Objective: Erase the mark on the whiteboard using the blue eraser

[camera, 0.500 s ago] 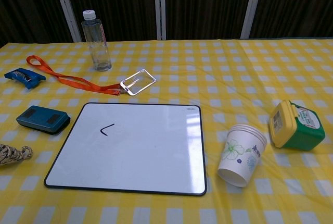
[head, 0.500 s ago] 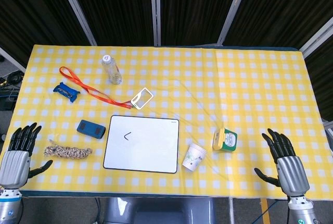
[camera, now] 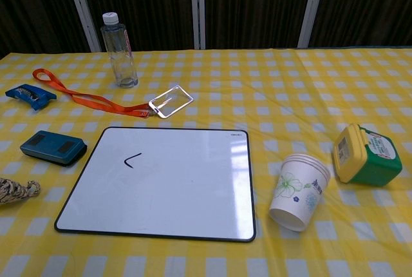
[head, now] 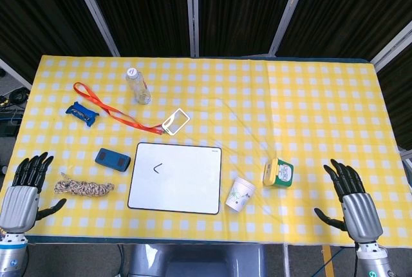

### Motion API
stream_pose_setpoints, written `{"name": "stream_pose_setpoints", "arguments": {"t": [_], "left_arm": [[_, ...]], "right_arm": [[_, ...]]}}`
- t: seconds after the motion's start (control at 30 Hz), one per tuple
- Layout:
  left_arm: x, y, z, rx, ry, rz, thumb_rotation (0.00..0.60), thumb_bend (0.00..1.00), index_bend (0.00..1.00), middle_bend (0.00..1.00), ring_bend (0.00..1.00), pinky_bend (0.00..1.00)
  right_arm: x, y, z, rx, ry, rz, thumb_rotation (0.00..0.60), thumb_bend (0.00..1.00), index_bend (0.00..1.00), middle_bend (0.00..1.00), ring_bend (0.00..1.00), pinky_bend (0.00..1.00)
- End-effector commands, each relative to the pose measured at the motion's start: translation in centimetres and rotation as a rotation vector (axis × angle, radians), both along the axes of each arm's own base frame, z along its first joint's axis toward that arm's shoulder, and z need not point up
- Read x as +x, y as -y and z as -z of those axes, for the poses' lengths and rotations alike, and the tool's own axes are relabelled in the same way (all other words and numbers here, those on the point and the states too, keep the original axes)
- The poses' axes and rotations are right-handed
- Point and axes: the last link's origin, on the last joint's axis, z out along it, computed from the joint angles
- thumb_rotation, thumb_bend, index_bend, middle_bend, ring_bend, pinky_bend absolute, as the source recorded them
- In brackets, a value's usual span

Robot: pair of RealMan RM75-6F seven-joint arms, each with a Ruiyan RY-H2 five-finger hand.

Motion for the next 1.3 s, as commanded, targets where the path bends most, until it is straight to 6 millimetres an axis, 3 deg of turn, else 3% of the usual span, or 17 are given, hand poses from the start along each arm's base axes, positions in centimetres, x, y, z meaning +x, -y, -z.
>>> {"name": "stream_pose_setpoints", "arguments": {"t": [0.03,0.3,0.53,0.83,1.03,1.3], "left_arm": [[0.0,-0.3,0.0,-0.014,-0.017,-0.002,0.6,0.07,0.0,0.0,0.0,0.0],[0.8,-3.0,-0.2,-0.062,-0.088,0.017,0.6,0.11,0.0,0.0,0.0,0.0],[2.2,-8.0,0.0,-0.179,-0.187,0.027,0.6,0.19,0.11,0.0,0.08,0.16],[2.9,-12.9,2.1,-0.314,-0.277,0.017,0.6,0.22,0.16,0.05,0.11,0.18],[4.0,-14.6,3.8,-0.39,-0.329,0.024,0.6,0.23,0.2,0.08,0.13,0.19],[4.4,-15.2,6.0,-0.451,-0.369,0.025,0.6,0.24,0.26,0.13,0.17,0.21]], "right_arm": [[-0.1,0.1,-0.1,0.001,0.004,0.01,0.6,0.06,0.0,0.0,0.0,0.0],[-0.2,0.3,-0.5,0.005,0.015,0.02,0.6,0.07,0.0,0.0,0.0,0.0],[-0.2,0.2,-0.4,0.019,0.008,0.024,0.6,0.06,0.0,0.0,0.0,0.0],[-0.5,0.4,-0.5,0.019,0.011,0.037,0.6,0.06,0.0,0.0,0.0,0.0],[-0.6,0.6,-0.6,0.021,0.012,0.046,0.6,0.07,0.0,0.0,0.0,0.0],[-0.7,0.6,-0.8,0.014,0.019,0.049,0.6,0.06,0.0,0.0,0.0,0.0]]}}
